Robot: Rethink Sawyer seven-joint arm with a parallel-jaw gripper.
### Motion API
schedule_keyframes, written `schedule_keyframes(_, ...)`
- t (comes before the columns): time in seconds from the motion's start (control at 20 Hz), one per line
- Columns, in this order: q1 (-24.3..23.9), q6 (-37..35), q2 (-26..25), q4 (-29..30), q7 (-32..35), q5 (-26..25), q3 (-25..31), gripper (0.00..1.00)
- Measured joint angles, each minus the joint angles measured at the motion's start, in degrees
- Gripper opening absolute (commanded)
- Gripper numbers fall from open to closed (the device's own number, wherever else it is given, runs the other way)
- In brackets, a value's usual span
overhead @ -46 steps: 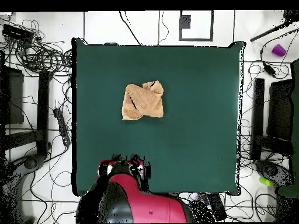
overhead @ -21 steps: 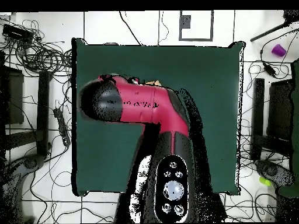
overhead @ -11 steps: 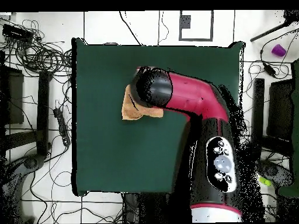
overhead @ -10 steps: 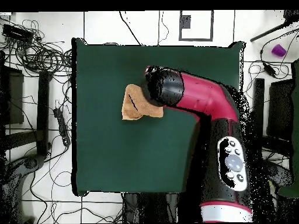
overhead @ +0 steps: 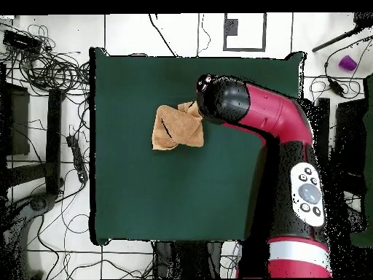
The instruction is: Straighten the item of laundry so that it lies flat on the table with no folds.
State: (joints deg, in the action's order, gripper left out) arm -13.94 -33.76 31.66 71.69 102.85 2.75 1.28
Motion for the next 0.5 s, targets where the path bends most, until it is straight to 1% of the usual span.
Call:
schedule_keyframes(0.2, 1.6, 0.0, -1.4, -2.7, 0.0, 0.3, 0.4, 1.0)
schedule_keyframes(0.5, 6.0, -0.8, -3.6, -8.8, 0.0, 0.5, 0.4, 1.0)
